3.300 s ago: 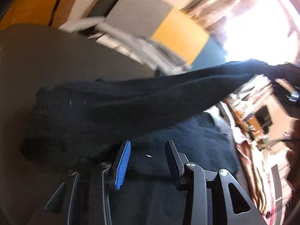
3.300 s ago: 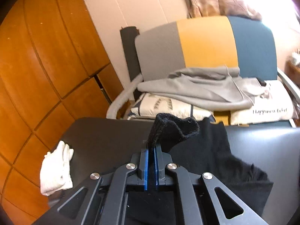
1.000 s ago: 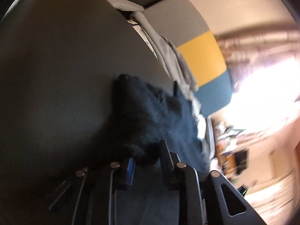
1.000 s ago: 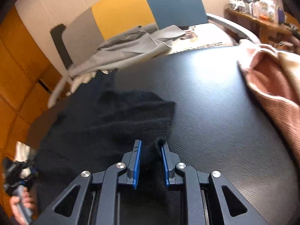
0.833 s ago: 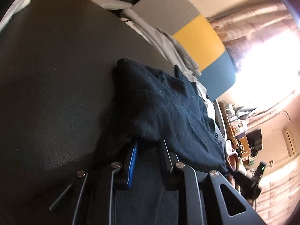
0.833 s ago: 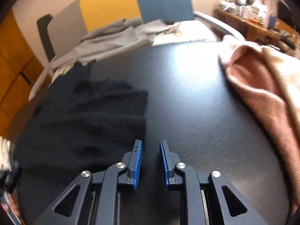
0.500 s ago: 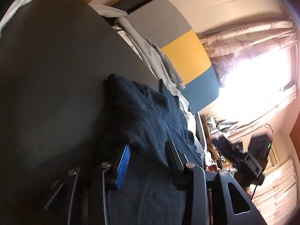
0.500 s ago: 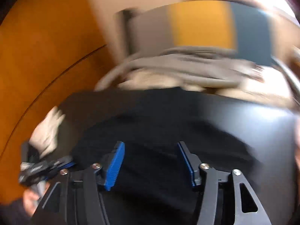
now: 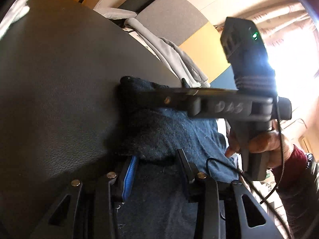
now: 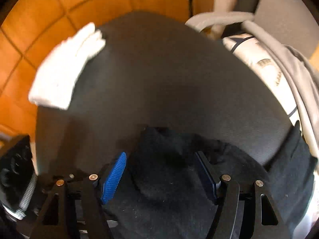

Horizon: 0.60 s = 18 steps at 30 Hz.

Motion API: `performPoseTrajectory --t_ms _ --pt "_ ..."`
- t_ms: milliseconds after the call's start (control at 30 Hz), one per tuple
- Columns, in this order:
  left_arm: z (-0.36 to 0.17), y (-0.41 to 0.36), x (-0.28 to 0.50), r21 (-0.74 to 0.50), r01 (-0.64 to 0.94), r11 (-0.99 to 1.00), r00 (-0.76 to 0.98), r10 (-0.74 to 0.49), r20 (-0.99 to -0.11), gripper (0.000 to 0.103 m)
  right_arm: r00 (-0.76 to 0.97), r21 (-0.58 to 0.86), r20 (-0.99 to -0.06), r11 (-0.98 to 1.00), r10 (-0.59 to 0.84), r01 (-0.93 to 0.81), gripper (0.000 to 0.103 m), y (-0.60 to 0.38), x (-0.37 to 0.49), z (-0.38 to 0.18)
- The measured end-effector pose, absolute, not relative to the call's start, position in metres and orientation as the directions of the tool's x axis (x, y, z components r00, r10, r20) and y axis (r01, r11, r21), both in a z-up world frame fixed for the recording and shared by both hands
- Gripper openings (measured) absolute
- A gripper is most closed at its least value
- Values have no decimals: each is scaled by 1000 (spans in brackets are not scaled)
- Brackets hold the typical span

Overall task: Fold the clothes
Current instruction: 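Release the sweater with the right tool and smooth the folded stack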

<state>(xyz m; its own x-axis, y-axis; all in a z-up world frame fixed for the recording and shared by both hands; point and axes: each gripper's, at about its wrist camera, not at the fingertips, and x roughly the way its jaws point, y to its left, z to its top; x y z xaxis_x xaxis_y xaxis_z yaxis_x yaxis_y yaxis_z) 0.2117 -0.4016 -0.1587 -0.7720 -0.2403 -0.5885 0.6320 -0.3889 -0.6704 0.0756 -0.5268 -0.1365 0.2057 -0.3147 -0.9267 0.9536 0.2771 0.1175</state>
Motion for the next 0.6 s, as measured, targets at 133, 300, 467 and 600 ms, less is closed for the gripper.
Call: performPoseTrajectory --t_ms 133,300,467,600 --pt "-164 -403 212 -655 635 -410 -768 -238 -595 6 137 43 -945 301 -297 953 9 -527 82 -145" --pt "-168 -401 211 -631 635 -445 -762 -226 -608 0 167 67 -891 241 -423 968 8 -519 70 -121" --pt "-162 -393 215 -609 630 -482 -759 -215 -614 0 176 131 -887 133 -427 982 12 -525 48 -141" --pt "-145 -391 242 -591 639 -493 -762 -297 -576 10 297 283 -851 99 -432 954 22 -520 42 -152"
